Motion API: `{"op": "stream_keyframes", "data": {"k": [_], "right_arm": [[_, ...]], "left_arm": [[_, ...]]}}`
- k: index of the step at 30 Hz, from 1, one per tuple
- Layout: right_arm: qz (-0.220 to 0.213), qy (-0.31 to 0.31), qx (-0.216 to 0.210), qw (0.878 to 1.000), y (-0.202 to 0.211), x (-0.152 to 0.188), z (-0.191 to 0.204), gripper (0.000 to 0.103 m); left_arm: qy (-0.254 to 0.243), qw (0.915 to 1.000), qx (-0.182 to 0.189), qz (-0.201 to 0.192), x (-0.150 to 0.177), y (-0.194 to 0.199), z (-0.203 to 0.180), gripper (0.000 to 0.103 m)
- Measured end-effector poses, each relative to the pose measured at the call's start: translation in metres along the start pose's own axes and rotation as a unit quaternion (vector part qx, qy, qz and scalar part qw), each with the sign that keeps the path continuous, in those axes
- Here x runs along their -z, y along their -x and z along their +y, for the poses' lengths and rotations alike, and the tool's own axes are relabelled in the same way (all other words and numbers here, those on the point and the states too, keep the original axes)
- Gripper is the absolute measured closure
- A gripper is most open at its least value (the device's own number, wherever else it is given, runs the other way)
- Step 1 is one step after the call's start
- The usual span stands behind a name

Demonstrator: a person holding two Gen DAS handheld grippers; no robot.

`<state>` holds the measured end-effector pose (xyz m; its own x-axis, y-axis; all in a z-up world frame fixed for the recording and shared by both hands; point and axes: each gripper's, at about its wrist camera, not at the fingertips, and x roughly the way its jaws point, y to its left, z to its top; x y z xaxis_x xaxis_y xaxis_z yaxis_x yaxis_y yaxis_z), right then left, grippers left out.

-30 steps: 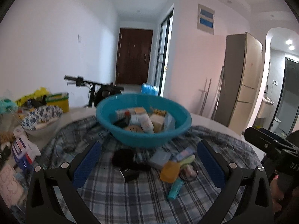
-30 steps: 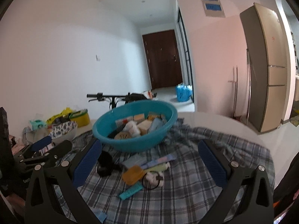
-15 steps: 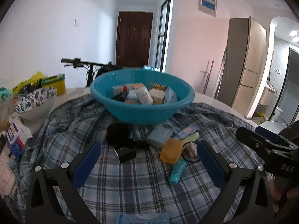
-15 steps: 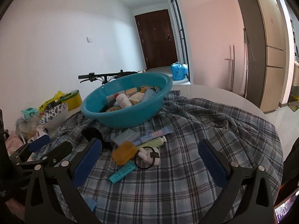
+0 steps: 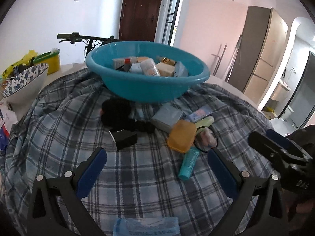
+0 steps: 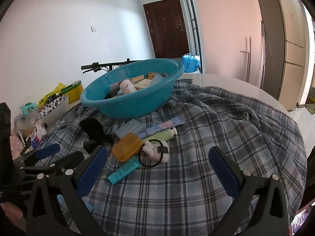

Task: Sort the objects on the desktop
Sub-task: 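Lower both tools toward the toiletries on the plaid cloth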

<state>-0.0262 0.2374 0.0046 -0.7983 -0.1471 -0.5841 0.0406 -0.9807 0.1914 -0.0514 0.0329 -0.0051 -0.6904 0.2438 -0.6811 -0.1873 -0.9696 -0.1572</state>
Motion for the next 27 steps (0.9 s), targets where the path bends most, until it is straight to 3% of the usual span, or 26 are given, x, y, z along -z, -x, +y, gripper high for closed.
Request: {"op": "stream_keyframes", "data": {"k": [5,11,18,21,26,27], "right_arm": [[0.007,0.01,0.001,1.0,-0.004,0.002,0.003,0.001],[0.016,0.04,-0.004,0.999,-0.008,0.006,0.016,0.002],[0.022,0.031,-0.002,0.999,-0.012,0.005,0.014,0.002],[0.027,0.026,-0.003,0.999,-0.014,0.005,0.012,0.002],[0.033,0.028,-0.01,0.999,-0.016,0.007,0.014,0.002],[0.033,0.028,-0.011,0.999,-0.016,0.008,0.015,0.002]], "left_arm": [[0.014,0.9998,-0.006,0.013,0.001,-0.009,0.008,0.0],[0.03,0.998,0.001,0.055,0.005,-0.031,0.021,0.0],[0.039,0.996,-0.001,0.081,0.01,-0.046,0.023,0.001],[0.033,0.9959,-0.007,0.084,0.012,-0.049,0.023,0.013],[0.033,0.9944,0.012,0.1,0.014,-0.055,0.02,0.023],[0.03,0.9944,0.01,0.101,0.015,-0.057,0.018,0.031]]}}
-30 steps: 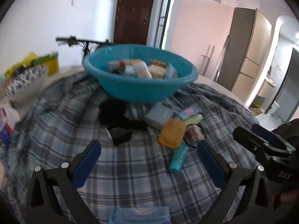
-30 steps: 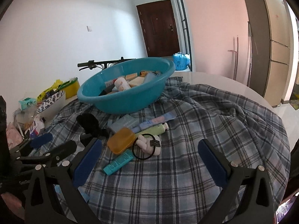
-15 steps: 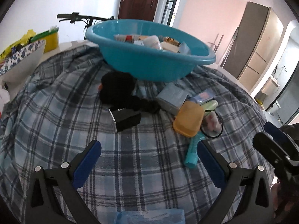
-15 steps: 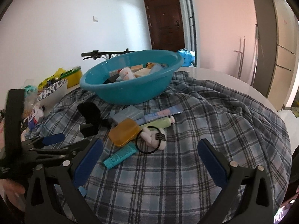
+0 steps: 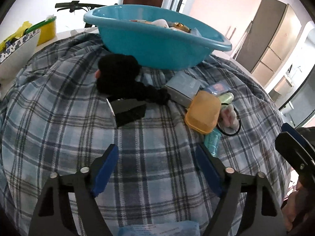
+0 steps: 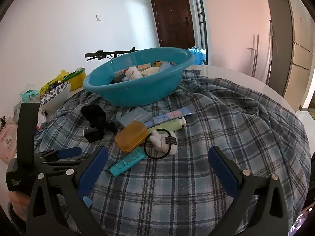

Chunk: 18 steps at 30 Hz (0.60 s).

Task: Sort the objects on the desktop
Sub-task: 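Lower both tools toward the toiletries on the plaid cloth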

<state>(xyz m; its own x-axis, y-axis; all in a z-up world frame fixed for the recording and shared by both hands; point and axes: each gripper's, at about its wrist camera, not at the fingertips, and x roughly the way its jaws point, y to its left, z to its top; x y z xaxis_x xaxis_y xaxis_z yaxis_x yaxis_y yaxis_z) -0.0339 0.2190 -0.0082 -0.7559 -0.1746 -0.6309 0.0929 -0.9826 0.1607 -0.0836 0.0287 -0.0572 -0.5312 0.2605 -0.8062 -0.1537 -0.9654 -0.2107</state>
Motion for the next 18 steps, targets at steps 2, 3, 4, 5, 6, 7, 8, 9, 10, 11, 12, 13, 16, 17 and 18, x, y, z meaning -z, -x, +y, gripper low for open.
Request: {"op": "stream_keyframes", "data": {"k": [2,3,4,5,6,7,8,9,10,11,12,13,16,17,18], "right_arm": [[0.001,0.001,-0.002,1.0,-0.0005,0.0005,0.0006,0.002],[0.001,0.001,-0.002,1.0,-0.0008,0.0007,0.0005,0.002],[0.002,0.0,-0.002,1.0,-0.0012,0.0009,0.0002,0.002],[0.003,0.0,-0.002,1.0,-0.0015,0.0012,-0.0006,0.002],[0.003,-0.001,-0.002,1.0,-0.0018,0.0018,-0.0012,0.002],[0.004,-0.002,-0.002,1.0,-0.0022,0.002,-0.0018,0.002],[0.005,-0.003,-0.002,1.0,-0.0028,0.0022,-0.0021,0.002],[0.006,-0.004,-0.003,1.0,-0.0032,0.0023,-0.0022,0.002],[0.006,-0.004,-0.004,1.0,-0.0033,0.0025,-0.0022,0.002],[0.006,-0.004,-0.004,1.0,-0.0033,0.0025,-0.002,0.002],[0.006,-0.003,-0.004,1.0,-0.0033,0.0027,-0.0017,0.002],[0.007,-0.003,-0.004,1.0,-0.0035,0.0028,-0.0014,0.002],[0.007,-0.002,-0.005,1.0,-0.0033,0.003,-0.0009,0.002],[0.007,-0.002,-0.005,1.0,-0.0035,0.003,-0.0006,0.002],[0.007,-0.002,-0.005,1.0,-0.0035,0.003,-0.0003,0.002]], "left_arm": [[-0.008,0.9999,-0.011,-0.001,0.0007,-0.002,-0.0028,0.036],[-0.011,0.9998,-0.015,-0.001,0.0012,-0.0026,-0.0029,0.037],[-0.012,0.9998,-0.016,-0.001,0.0013,-0.0028,-0.0032,0.037],[-0.013,0.9998,-0.016,-0.002,0.0014,-0.0025,-0.0032,0.041],[-0.013,0.9998,-0.017,-0.002,0.0016,-0.0025,-0.0028,0.047],[-0.015,0.9996,-0.022,-0.003,0.0017,-0.0024,-0.0026,0.051],[-0.016,0.9995,-0.027,-0.004,0.0018,-0.0026,-0.0025,0.058],[-0.018,0.9993,-0.032,-0.005,0.0019,-0.0027,-0.0022,0.062],[-0.02,0.9992,-0.034,-0.005,0.002,-0.0027,-0.0019,0.063],[-0.022,0.9991,-0.036,-0.006,0.0022,-0.0026,-0.0017,0.065],[-0.026,0.9989,-0.038,-0.006,0.0025,-0.0024,-0.0018,0.066],[-0.029,0.9988,-0.038,-0.007,0.0027,-0.0026,-0.0016,0.066],[-0.026,0.9988,-0.041,-0.006,0.0011,-0.0032,-0.0011,0.065],[-0.026,0.9988,-0.04,-0.003,0.0,-0.0038,-0.0013,0.06],[-0.025,0.999,-0.036,-0.001,-0.0009,-0.0048,-0.0013,0.046]]}}
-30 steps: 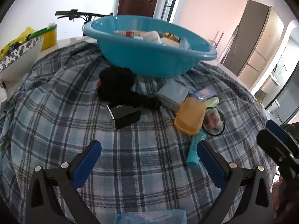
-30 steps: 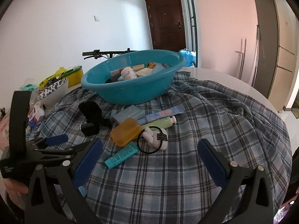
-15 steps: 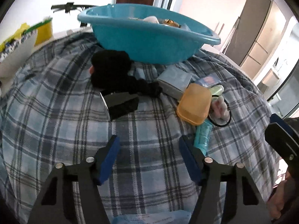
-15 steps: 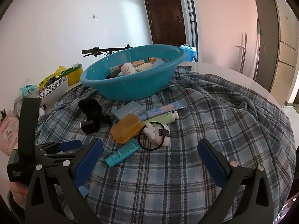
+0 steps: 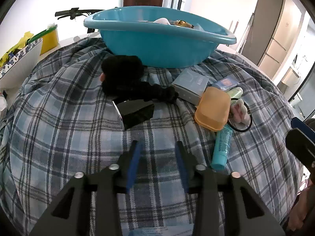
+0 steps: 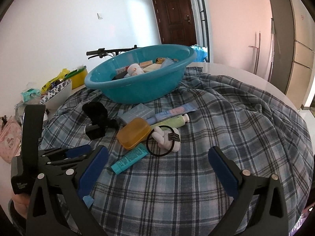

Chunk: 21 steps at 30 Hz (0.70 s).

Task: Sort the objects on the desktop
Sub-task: 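Lower both tools toward the toiletries on the plaid cloth, then grasp the black ZEESEA box with the left tool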

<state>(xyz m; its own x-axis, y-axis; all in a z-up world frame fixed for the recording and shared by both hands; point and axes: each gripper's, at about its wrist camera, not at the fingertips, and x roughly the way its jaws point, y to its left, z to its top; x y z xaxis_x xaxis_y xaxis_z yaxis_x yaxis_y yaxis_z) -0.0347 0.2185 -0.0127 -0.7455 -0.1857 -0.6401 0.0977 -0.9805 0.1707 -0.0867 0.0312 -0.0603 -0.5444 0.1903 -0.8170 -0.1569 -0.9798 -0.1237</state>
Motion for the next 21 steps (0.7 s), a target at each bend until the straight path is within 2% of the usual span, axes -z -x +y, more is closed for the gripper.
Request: {"op": "stream_keyframes", "data": {"k": [2,6,11,12,14,16,18,19,21], "right_arm": [[0.0,0.0,0.0,1.0,0.0,0.0,0.0,0.002],[0.0,-0.001,0.006,1.0,0.0,0.0,0.0,0.002],[0.001,0.001,0.007,1.0,0.0,0.001,0.0,0.002],[0.001,0.001,0.006,1.0,-0.001,0.001,-0.001,0.002],[0.002,0.0,0.007,1.0,-0.002,0.001,-0.001,0.002],[0.003,-0.001,0.006,1.0,-0.002,0.001,-0.002,0.002],[0.004,-0.003,0.008,1.0,-0.002,0.002,-0.003,0.002],[0.004,-0.004,0.008,1.0,-0.002,0.002,-0.003,0.002],[0.005,-0.005,0.01,1.0,-0.002,0.002,-0.005,0.002]], "left_arm": [[-0.002,1.0,0.005,0.001,-0.002,-0.003,0.0,0.029],[-0.023,0.9995,-0.019,0.006,-0.002,-0.007,-0.007,0.028],[-0.015,0.9997,-0.011,0.012,-0.004,-0.007,-0.006,0.029],[-0.019,0.9997,-0.014,0.011,-0.004,-0.008,-0.007,0.033],[-0.037,0.9984,-0.043,0.005,-0.002,-0.008,-0.011,0.044],[-0.041,0.9983,-0.042,0.002,-0.001,-0.008,-0.011,0.048],[-0.041,0.9984,-0.039,0.0,-0.001,-0.006,-0.011,0.062],[-0.039,0.9985,-0.039,0.0,-0.001,-0.006,-0.01,0.065],[-0.025,0.999,-0.036,-0.001,-0.001,-0.004,-0.006,0.083]]}}
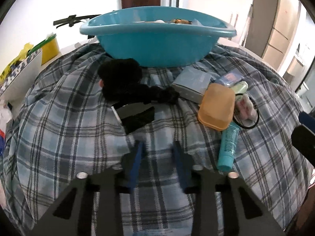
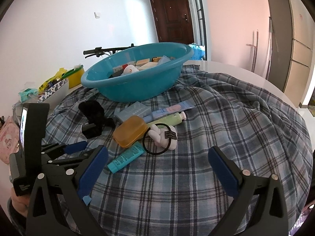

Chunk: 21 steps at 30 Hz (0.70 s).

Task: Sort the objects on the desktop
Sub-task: 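Grasp the black ZEESEA box with the left tool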

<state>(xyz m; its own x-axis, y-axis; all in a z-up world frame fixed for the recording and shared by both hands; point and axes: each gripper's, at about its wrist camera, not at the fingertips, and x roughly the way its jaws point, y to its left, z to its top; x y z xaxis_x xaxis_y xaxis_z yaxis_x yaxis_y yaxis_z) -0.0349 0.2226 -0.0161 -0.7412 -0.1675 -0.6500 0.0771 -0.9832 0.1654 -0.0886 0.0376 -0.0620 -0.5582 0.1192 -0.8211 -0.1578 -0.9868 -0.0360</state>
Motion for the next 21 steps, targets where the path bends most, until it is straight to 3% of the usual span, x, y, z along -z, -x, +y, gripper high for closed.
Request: {"op": "stream_keyframes", "data": {"k": [2,5,11,21], "right_arm": [[0.0,-0.001,0.002,1.0,0.001,0.0,-0.002,0.002],[0.0,-0.004,0.005,1.0,0.001,0.0,-0.004,0.002],[0.001,-0.005,0.006,1.0,0.0,-0.001,-0.006,0.002],[0.001,0.001,0.004,1.0,0.0,0.0,-0.001,0.002]], "left_arm": [[0.017,0.9996,0.02,0.003,0.0,0.002,0.007,0.091],[0.038,0.998,0.051,0.002,0.001,0.008,0.016,0.094],[0.018,0.9987,0.038,-0.03,0.006,0.03,0.014,0.095],[0.032,0.9987,0.037,-0.012,0.011,0.021,0.02,0.095]]}}
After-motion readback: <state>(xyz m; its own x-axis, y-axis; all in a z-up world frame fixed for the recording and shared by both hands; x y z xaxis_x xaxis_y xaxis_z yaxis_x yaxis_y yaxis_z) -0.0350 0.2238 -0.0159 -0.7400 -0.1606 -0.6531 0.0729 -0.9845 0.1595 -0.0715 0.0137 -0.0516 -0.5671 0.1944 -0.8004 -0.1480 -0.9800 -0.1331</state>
